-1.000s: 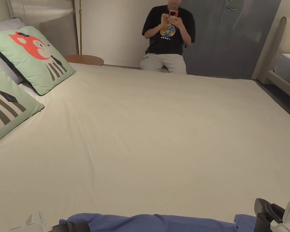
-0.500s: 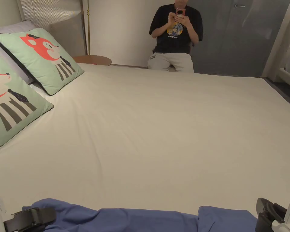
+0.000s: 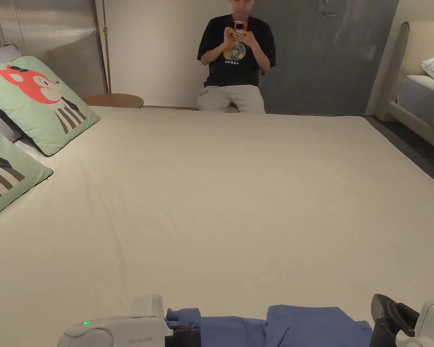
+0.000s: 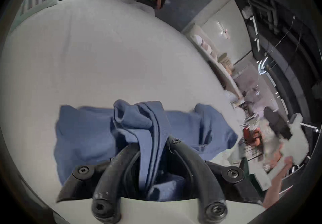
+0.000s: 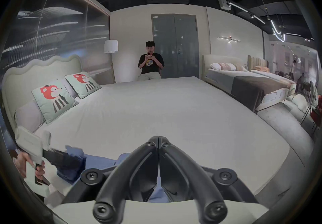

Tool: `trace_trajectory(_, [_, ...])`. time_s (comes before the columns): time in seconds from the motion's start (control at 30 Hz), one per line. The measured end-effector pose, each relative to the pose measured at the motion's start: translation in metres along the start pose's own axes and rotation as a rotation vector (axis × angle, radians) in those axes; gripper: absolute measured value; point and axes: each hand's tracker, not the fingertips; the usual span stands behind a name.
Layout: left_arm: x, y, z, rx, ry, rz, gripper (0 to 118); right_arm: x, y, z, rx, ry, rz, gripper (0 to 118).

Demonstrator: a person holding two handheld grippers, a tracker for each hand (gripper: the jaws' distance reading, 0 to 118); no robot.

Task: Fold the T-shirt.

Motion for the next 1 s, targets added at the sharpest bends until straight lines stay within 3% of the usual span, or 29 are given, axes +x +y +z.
trace_trajectory(0.03, [0.005, -0.003, -0.009, 0.000, 0.048, -0.004, 19, 0.001, 0.004, 0.006, 0.008, -0.006, -0.003, 1])
trace_trajectory(0.07, [0.008, -0.004, -0.012, 0.010, 0.075, -0.004, 38, 0.003, 0.005, 0.009, 0.013, -0.012, -0.007, 1])
trace_trajectory(0.13, [0.015, -0.006, -0.007, 0.034, -0.018, 0.029, 72, 0.008, 0.005, 0.013, 0.018, -0.016, -0.019, 1])
trace_trajectory(0.17, [0.019, -0.006, -0.002, 0.049, -0.078, 0.044, 97, 0.011, 0.004, 0.013, 0.021, -0.018, -0.024, 1])
trace_trajectory(0.2, [0.023, -0.005, 0.003, 0.066, -0.098, 0.043, 109, 0.014, 0.001, 0.012, 0.021, -0.018, -0.026, 1])
trace_trajectory(0.23, [0.027, -0.005, 0.010, 0.103, -0.105, 0.020, 110, 0.015, 0.001, 0.013, 0.021, -0.019, -0.027, 1])
trace_trajectory(0.37, [0.034, -0.009, 0.044, 0.287, 0.019, -0.071, 104, 0.019, -0.003, 0.012, 0.019, -0.013, -0.041, 1])
trace_trajectory(0.4, [0.028, -0.010, 0.045, 0.310, 0.079, -0.096, 91, 0.019, -0.004, 0.012, 0.018, -0.012, -0.044, 1])
trace_trajectory(0.43, [0.029, -0.015, 0.046, 0.341, 0.152, -0.142, 67, 0.025, -0.009, 0.008, 0.016, -0.008, -0.047, 1])
trace_trajectory(0.47, [0.033, -0.021, 0.044, 0.359, 0.253, -0.212, 29, 0.027, -0.012, 0.005, 0.015, -0.004, -0.047, 1])
trace_trajectory(0.5, [0.037, -0.026, 0.038, 0.361, 0.325, -0.268, 7, 0.027, -0.012, 0.005, 0.015, -0.002, -0.048, 1])
trace_trajectory(0.53, [0.038, -0.032, 0.026, 0.345, 0.409, -0.324, 2, 0.027, -0.013, 0.005, 0.014, 0.001, -0.049, 1])
trace_trajectory(0.6, [0.043, -0.044, 0.008, 0.302, 0.474, -0.391, 2, 0.025, -0.009, 0.006, 0.012, 0.010, -0.052, 1])
trace_trajectory(0.77, [0.064, -0.072, -0.036, 0.204, 0.402, -0.461, 1, 0.028, -0.009, 0.011, 0.014, 0.009, -0.068, 1])
trace_trajectory(0.87, [0.088, -0.085, -0.055, 0.244, 0.452, -0.541, 1, 0.034, -0.010, 0.013, 0.017, -0.003, -0.070, 1])
trace_trajectory(1.0, [0.108, -0.082, -0.062, 0.249, 0.372, -0.516, 1, 0.037, -0.010, 0.016, 0.019, -0.019, -0.068, 1])
